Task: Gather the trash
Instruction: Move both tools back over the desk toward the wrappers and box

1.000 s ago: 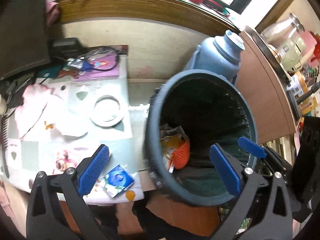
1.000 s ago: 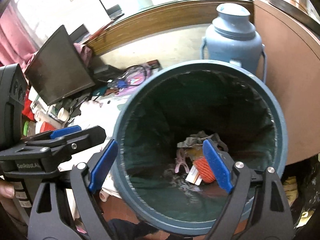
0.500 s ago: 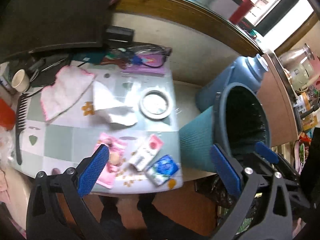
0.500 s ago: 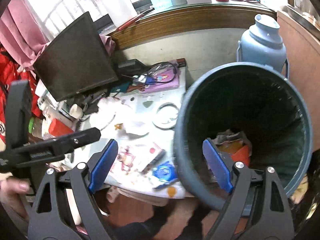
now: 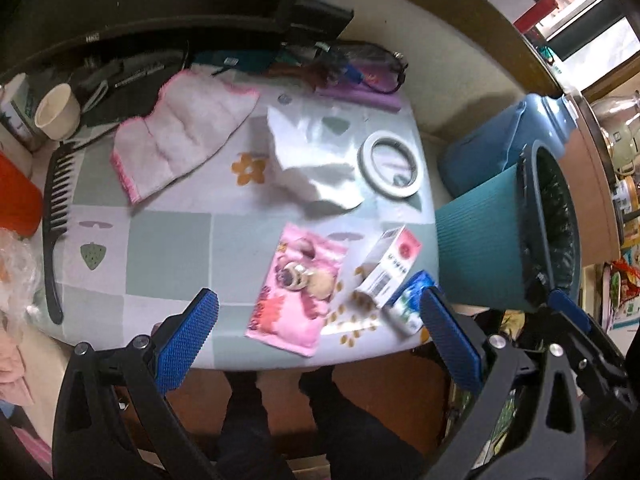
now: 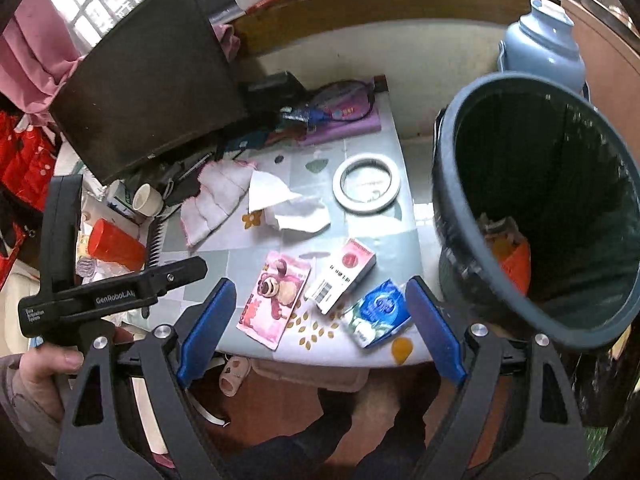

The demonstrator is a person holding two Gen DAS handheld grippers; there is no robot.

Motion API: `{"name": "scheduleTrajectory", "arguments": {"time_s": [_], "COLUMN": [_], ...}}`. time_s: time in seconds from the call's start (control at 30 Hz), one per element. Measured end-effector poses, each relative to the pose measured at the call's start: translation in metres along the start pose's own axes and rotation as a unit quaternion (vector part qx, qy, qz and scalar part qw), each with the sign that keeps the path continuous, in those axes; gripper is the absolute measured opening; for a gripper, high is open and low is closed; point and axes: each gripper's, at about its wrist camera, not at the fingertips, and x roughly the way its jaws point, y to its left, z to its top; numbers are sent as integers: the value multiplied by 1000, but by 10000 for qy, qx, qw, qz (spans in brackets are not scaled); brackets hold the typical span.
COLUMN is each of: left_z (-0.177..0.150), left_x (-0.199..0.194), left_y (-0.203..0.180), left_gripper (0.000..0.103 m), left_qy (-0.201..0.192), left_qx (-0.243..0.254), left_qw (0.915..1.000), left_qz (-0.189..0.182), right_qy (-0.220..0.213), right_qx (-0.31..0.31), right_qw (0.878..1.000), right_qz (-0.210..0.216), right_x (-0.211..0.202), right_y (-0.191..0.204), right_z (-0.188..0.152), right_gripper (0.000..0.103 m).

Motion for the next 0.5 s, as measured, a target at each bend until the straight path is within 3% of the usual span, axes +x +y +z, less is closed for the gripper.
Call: {"name": "scheduleTrajectory", "arguments": {"time_s": [0.5], "left_z": [-14], "left_x": [47], "left_y": [20], "left_gripper": [98], "left_qy": [534], "left_qx": [703], "left_qw": [9961], "left_qz": [-55], "right_qy": [313], "right_qx": [431], "right_qw": [9981], "right_qz": [-303], "right_x": [48], "right_y": [18], "right_z": [-12], "right_gripper": [86]}}
